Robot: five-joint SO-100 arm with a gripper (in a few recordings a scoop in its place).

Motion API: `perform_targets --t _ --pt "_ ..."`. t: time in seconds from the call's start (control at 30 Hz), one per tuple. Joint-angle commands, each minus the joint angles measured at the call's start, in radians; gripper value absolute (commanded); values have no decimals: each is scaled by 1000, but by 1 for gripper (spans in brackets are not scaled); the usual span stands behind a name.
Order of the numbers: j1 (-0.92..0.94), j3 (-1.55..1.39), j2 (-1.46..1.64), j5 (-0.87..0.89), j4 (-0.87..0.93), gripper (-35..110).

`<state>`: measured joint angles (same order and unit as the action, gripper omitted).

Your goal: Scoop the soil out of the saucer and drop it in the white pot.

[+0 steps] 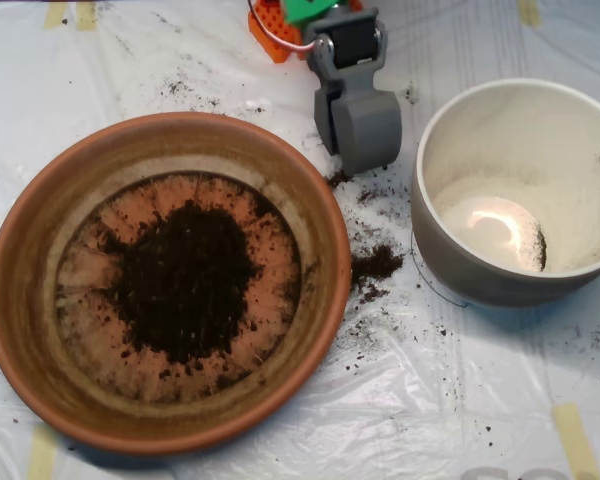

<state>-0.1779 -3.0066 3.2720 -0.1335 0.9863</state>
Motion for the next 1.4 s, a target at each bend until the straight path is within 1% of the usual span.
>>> perform_targets --t 0.0,0.2,0.4,0.53,0.73,0.93,1.13,1.37 --pt "14 107 77 -26 -9 14" --pt "51 192 52 -14 -25 16" --pt "98 322 -97 52 -43 18" --pt "149 414 -227 87 -35 23" --pt "268 472 -357 20 -28 29" --pt "351 443 -476 32 -114 29" --pt "388 515 -663 48 -141 31" --pt "394 574 -804 46 -147 34"
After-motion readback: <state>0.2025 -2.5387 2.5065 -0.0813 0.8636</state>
